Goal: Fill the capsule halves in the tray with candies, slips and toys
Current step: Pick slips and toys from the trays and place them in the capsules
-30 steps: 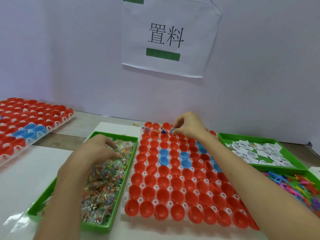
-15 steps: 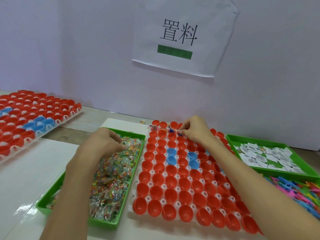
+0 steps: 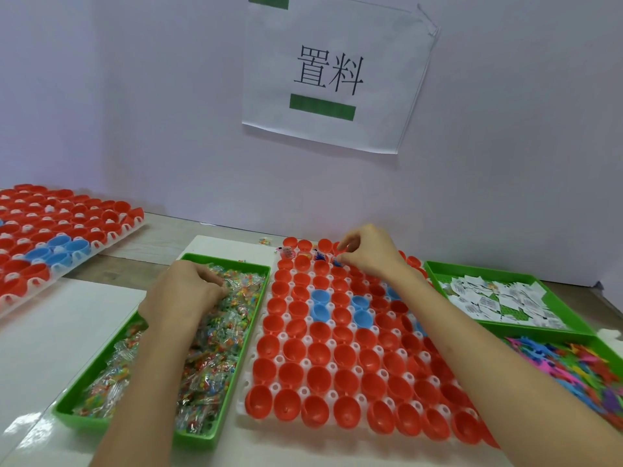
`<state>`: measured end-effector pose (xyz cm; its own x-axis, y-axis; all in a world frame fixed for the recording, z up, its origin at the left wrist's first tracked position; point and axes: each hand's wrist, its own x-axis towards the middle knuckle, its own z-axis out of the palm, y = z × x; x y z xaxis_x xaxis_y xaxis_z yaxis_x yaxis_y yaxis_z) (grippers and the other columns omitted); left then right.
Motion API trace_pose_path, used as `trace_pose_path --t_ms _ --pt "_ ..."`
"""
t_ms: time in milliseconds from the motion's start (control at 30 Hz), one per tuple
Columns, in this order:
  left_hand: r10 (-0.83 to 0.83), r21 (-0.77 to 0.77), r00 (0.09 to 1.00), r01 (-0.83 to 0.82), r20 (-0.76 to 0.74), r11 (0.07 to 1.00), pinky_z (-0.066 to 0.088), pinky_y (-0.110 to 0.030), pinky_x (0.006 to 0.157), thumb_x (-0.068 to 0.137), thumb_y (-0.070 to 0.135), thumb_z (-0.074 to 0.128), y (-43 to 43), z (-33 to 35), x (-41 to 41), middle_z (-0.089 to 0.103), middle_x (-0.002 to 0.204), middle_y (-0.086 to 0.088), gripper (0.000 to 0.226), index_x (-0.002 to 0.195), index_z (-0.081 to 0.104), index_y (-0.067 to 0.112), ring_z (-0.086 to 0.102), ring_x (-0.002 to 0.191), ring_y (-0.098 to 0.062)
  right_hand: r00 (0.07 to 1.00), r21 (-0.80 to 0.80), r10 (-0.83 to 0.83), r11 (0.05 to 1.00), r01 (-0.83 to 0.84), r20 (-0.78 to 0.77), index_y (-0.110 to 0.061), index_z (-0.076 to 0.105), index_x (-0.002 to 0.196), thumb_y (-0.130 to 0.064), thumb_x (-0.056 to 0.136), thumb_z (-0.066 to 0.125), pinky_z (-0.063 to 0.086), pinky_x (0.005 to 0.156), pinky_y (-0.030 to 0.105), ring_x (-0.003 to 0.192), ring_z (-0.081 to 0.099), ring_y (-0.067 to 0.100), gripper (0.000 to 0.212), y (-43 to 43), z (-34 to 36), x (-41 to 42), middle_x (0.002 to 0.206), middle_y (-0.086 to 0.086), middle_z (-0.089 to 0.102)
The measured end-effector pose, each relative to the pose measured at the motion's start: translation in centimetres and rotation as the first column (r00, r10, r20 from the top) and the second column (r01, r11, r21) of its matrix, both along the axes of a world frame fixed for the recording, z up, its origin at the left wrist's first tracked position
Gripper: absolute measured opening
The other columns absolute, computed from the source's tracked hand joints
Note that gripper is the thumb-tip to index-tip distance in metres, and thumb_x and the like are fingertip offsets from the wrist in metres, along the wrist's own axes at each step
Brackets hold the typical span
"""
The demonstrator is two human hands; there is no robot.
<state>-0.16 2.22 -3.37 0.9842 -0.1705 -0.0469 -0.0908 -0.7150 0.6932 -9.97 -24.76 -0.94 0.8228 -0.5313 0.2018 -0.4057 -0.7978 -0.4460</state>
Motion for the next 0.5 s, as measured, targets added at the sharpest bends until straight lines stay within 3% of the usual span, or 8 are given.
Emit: trace_pose_path --t_ms 133,267,367,500 --pt "0.039 0.013 0.999 -0.040 0.031 0.999 0.047 -0.038 0.077 0.081 0.030 0.082 -0.2 -0.2 -0.1 0.052 0.070 0.014 0.022 0.065 0.068 0.032 0.057 0.090 -0.025 0.972 0.060 -0.062 0.997 0.050 0.226 -0.018 0.078 0.088 -0.015 0.088 0.071 0.043 0.063 0.011 0.068 0.060 -0.003 0.008 -1.6 1.9 -2.8 0.072 -0.017 0.065" --pt "0.031 0.023 0.998 -0.032 0.045 0.999 0.044 -0.038 0.076 0.083 0.032 0.080 -0.2 -0.4 0.0 0.052 0.072 0.012 0.023 0.064 0.067 0.032 0.052 0.087 -0.023 0.926 0.173 -0.243 0.964 0.200 0.288 -0.017 0.074 0.081 -0.014 0.091 0.069 0.053 0.072 0.032 0.067 0.064 0.014 0.011 -6.4 3.1 -8.8 0.074 -0.002 0.071" --pt "0.013 0.019 1.000 -0.014 0.028 1.000 0.047 -0.043 0.080 0.086 0.031 0.077 -0.1 -0.1 -0.1 0.054 0.072 0.010 0.024 0.065 0.066 0.032 0.053 0.087 -0.026 0.905 0.189 -0.385 0.917 0.352 0.184 -0.016 0.074 0.084 -0.014 0.093 0.067 0.048 0.077 0.033 0.078 0.063 0.019 0.012 -9.9 1.9 -13.8 0.092 0.008 0.075" --pt "-0.040 -0.063 0.998 0.043 0.045 0.997 0.049 -0.041 0.077 0.087 0.029 0.076 0.0 1.2 -0.7 0.065 0.083 0.001 0.014 0.075 0.070 0.027 0.059 0.088 -0.029 0.885 0.041 -0.444 0.890 0.454 -0.142 -0.012 0.076 0.106 -0.013 0.090 0.069 0.046 0.084 0.029 0.093 0.062 0.021 0.018 -12.0 -1.3 -18.4 0.113 0.009 0.072"
